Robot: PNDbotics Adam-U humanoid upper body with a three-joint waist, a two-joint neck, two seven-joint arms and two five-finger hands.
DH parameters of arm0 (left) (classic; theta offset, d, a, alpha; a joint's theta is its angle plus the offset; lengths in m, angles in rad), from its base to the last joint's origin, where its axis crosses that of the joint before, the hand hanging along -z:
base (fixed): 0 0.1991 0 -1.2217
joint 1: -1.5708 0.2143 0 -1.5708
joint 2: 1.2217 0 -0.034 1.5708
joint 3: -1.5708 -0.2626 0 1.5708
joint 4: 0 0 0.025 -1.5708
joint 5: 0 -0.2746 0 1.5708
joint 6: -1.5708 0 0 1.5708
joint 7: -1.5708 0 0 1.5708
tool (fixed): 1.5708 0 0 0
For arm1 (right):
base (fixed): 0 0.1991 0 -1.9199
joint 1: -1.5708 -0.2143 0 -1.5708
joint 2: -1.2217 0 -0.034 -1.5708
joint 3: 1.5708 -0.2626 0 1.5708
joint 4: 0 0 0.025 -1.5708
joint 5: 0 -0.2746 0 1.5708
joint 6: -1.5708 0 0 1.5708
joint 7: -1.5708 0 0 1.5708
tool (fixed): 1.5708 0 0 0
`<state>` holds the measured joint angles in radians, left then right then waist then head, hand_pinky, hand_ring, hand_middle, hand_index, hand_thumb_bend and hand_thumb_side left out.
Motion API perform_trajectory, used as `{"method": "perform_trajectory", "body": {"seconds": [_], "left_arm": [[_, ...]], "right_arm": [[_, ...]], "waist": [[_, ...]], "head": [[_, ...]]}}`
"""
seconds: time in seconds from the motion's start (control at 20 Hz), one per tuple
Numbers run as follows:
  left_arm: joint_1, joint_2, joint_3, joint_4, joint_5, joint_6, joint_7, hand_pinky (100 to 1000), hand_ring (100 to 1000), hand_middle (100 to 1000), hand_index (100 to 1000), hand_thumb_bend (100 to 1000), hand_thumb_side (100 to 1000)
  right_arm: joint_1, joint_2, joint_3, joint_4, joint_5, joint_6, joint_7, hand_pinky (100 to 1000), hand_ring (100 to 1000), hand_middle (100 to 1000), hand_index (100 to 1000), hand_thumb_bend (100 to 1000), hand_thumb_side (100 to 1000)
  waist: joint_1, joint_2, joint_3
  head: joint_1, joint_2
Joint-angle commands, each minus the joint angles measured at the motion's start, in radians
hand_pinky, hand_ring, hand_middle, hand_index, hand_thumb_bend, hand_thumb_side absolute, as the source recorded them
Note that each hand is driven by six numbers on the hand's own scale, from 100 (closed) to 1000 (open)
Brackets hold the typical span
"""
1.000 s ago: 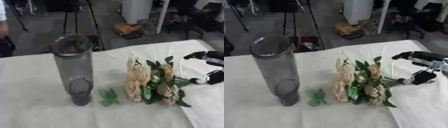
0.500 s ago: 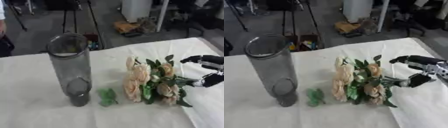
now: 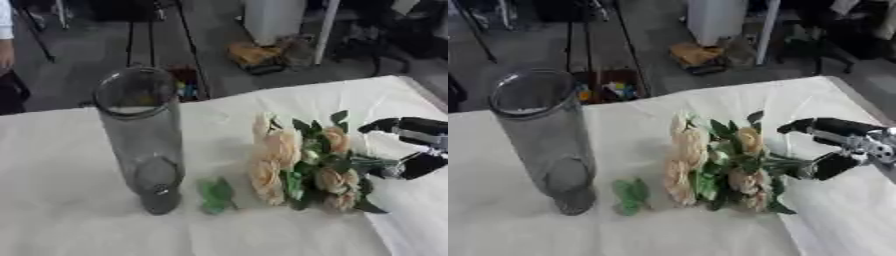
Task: Arrange flowers into the vase.
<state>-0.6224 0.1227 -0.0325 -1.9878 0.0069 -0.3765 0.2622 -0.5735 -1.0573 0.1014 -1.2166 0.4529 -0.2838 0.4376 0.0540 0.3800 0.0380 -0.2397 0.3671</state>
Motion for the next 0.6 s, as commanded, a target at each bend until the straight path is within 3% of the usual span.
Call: {"method": "perform_trajectory", "body": {"seconds": [0.05, 0.6], "left_arm": [[-0.014, 0.006, -0.001, -0.012, -0.002, -0.002, -0.003, 704, 793, 863, 922, 100, 1000], [-0.013, 0.007, -0.001, -0.012, -0.003, 0.001, -0.001, 705, 794, 864, 923, 100, 1000]], "right_arm": [[-0.018, -0.024, -0.015, 0.012, 0.011, -0.004, -0.009, 926, 983, 910, 1000, 472, 338], [0.008, -0.033, -0.019, 0.004, 0.002, -0.023, -0.005, 925, 982, 908, 1000, 451, 315]], "waist": [[-0.004, -0.017, 0.001], [-0.006, -0.013, -0.003]], "head": [[-0.005, -0.014], [-0.005, -0.012]]}}
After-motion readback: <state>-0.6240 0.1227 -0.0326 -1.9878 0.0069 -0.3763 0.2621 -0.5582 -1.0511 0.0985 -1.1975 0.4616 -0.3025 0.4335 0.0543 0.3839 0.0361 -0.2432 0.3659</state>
